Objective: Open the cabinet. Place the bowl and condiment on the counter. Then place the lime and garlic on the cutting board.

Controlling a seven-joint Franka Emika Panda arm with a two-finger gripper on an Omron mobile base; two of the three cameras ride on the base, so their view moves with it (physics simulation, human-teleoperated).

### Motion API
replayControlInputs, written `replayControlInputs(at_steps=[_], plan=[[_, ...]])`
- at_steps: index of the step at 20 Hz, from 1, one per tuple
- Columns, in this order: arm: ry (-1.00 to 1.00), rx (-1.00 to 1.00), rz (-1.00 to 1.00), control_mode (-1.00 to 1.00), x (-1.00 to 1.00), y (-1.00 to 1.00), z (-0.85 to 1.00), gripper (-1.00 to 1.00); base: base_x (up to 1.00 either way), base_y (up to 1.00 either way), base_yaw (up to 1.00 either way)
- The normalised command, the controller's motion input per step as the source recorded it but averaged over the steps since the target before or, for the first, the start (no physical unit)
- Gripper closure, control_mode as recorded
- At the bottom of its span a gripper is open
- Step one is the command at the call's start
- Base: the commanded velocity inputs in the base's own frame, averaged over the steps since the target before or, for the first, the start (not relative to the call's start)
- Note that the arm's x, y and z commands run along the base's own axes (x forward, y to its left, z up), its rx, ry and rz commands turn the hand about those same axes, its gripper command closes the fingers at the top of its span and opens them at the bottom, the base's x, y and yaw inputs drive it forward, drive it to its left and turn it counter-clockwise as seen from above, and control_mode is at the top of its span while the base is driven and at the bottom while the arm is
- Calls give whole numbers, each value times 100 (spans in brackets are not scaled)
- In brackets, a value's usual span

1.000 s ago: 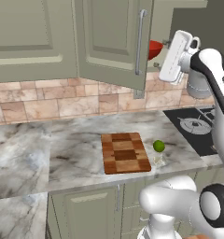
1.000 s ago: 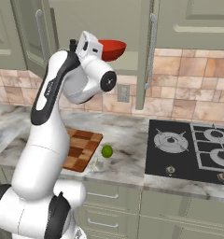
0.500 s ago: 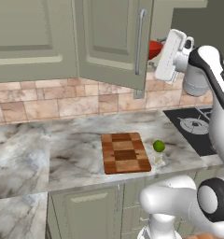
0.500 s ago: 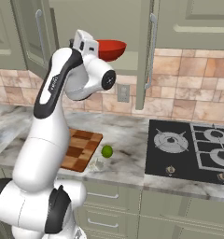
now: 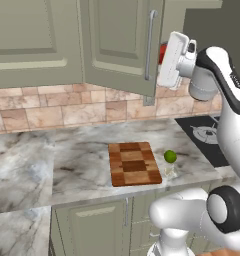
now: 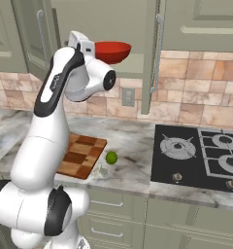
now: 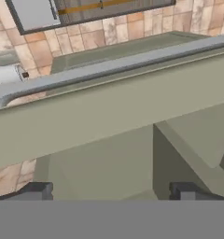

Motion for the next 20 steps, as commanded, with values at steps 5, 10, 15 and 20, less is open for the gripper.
replayControlInputs(at_steps=[5, 10, 15, 20], plan=[[0, -1, 13, -100, 3, 19, 0, -100, 0, 0, 0], [-1, -2, 16, -100, -13, 12, 2, -100, 0, 0, 0], [-4, -3, 21, -100, -48, 16, 7, -100, 0, 0, 0], [-6, -5, 17, -100, -52, 27, 5, -100, 0, 0, 0]])
